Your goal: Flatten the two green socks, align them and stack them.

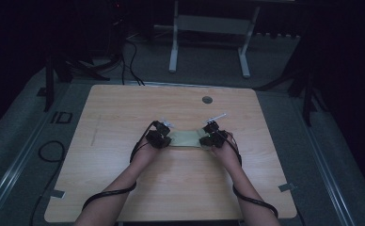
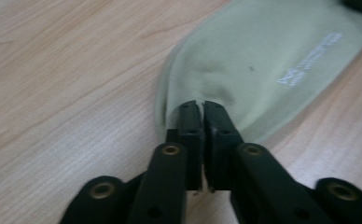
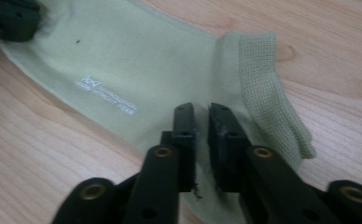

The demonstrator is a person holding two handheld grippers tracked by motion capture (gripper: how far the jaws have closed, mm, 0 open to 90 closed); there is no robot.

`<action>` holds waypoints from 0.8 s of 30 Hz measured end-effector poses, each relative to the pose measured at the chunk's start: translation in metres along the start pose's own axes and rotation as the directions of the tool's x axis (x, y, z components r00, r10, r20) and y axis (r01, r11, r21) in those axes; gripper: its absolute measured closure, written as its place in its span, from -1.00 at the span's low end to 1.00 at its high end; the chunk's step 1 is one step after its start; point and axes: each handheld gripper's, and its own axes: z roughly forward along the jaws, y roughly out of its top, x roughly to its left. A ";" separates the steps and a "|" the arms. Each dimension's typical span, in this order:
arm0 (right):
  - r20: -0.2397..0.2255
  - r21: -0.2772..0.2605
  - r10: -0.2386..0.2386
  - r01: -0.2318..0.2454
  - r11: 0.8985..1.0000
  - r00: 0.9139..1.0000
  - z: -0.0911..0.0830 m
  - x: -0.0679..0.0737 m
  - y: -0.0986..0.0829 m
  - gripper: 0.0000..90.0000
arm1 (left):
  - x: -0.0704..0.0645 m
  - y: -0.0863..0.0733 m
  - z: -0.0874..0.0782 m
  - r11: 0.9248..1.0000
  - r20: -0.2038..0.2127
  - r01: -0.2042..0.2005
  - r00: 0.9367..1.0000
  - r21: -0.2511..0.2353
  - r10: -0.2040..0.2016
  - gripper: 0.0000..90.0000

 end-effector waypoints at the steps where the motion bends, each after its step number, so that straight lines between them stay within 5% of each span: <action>1: -0.007 -0.005 0.000 0.000 1.000 1.000 -0.003 0.002 0.001 0.69 | 0.000 0.001 -0.004 1.000 0.010 -0.004 1.000 -0.013 0.004 0.76; 3: -0.013 -0.025 -0.008 0.007 1.000 1.000 -0.008 0.005 0.002 0.61 | -0.002 0.003 -0.009 1.000 0.023 -0.007 1.000 -0.027 0.008 0.67; 8: -0.018 -0.060 -0.034 0.033 0.998 0.999 -0.018 0.010 0.004 0.27 | -0.008 0.005 -0.018 0.998 0.062 -0.001 0.998 -0.065 0.005 0.02; 10: -0.029 -0.087 -0.049 0.047 0.995 0.998 -0.024 0.012 0.005 -0.05 | -0.013 0.005 -0.020 0.997 0.074 -0.012 0.997 -0.070 0.017 -0.17; 13: -0.020 -0.114 -0.067 0.064 0.991 0.998 -0.029 0.012 0.003 -0.24 | -0.014 0.005 -0.022 0.997 0.076 -0.014 0.997 -0.080 0.020 -0.44; 16: -0.013 -0.125 -0.053 0.051 0.991 0.998 -0.032 0.010 0.001 -0.35 | -0.013 0.002 -0.023 0.996 0.083 -0.010 0.996 -0.085 0.017 -0.57; 18: -0.031 -0.103 -0.040 0.037 0.994 0.999 -0.036 0.003 -0.004 -0.63 | -0.012 -0.002 -0.025 0.995 0.079 -0.012 0.997 -0.103 0.021 -0.70; 24: -0.020 -0.129 -0.026 0.023 0.991 0.999 -0.040 -0.008 -0.015 -0.69 | -0.008 -0.013 -0.026 0.993 0.066 0.006 0.998 -0.119 0.002 -0.94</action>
